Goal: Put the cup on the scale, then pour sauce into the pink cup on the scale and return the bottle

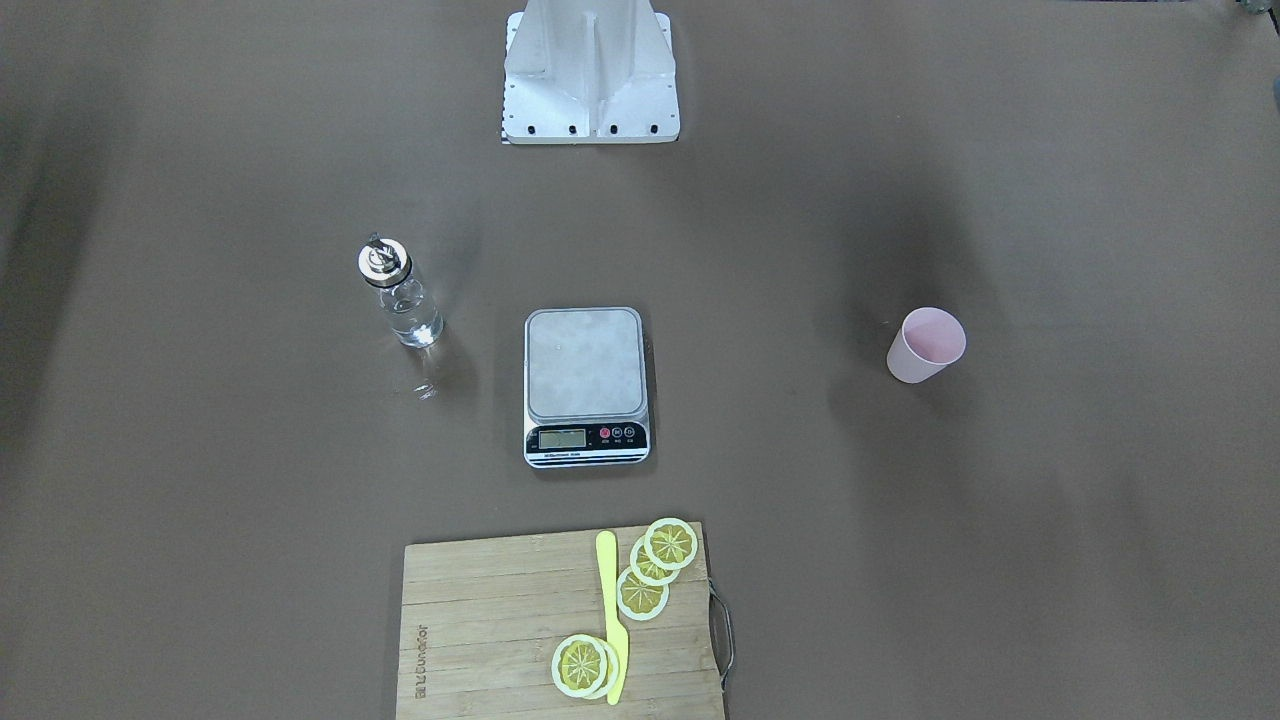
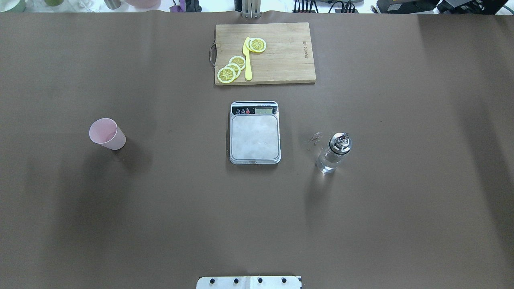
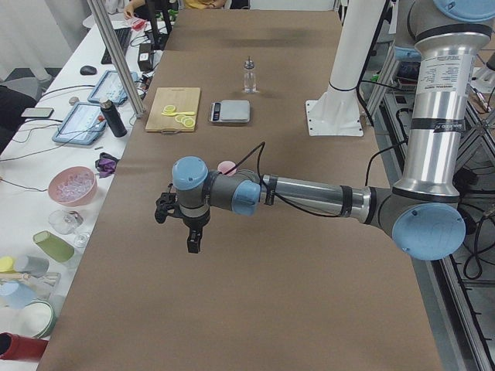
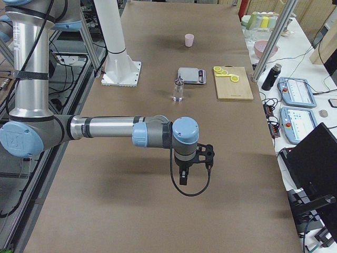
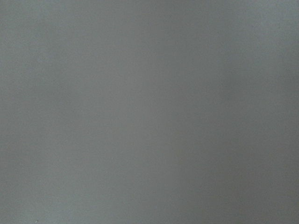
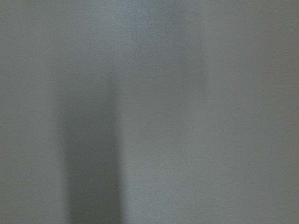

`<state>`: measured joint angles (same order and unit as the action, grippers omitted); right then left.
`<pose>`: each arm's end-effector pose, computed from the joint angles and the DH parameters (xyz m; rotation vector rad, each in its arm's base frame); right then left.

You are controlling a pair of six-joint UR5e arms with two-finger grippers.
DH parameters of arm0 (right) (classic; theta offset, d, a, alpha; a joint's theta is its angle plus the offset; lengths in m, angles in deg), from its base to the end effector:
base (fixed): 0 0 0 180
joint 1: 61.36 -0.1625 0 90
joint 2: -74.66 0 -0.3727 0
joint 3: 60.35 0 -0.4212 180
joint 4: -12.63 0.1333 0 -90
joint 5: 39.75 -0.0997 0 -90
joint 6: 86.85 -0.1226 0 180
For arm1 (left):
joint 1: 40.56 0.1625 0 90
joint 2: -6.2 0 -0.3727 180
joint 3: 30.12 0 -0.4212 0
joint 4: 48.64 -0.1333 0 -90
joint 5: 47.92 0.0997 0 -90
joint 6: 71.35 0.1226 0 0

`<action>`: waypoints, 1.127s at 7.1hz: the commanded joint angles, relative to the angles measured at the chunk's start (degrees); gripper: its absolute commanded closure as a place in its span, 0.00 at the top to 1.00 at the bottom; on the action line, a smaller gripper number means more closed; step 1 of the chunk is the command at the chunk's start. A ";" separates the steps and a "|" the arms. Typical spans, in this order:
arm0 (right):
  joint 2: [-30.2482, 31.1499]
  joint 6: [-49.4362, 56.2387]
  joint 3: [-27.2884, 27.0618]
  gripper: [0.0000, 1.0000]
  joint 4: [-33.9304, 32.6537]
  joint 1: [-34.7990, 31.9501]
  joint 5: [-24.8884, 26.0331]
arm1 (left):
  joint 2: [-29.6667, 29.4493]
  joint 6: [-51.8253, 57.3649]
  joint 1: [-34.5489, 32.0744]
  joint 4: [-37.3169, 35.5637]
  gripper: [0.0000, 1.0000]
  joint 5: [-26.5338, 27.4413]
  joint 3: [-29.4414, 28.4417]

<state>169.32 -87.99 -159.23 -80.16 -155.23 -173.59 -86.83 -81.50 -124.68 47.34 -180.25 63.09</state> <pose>0.0815 -0.4873 0.5889 0.0420 -0.7645 0.0736 0.0064 -0.5573 0.5564 0.0988 0.7569 0.0079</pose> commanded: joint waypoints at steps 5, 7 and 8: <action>0.35 0.52 -0.35 1.00 0.07 0.00 -0.19 | -1.36 -2.49 0.18 -0.97 0.99 0.05 0.22; 2.62 0.18 0.09 1.00 8.28 0.09 -0.54 | -4.87 -11.96 3.94 -0.97 0.99 0.13 0.22; 3.07 0.26 0.09 1.00 10.77 0.18 -2.63 | -7.14 -17.74 6.49 -0.97 0.99 0.13 0.39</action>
<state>171.43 -87.68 -159.19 -73.37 -155.14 -174.54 -91.59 -92.97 -121.11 46.38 -180.12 63.33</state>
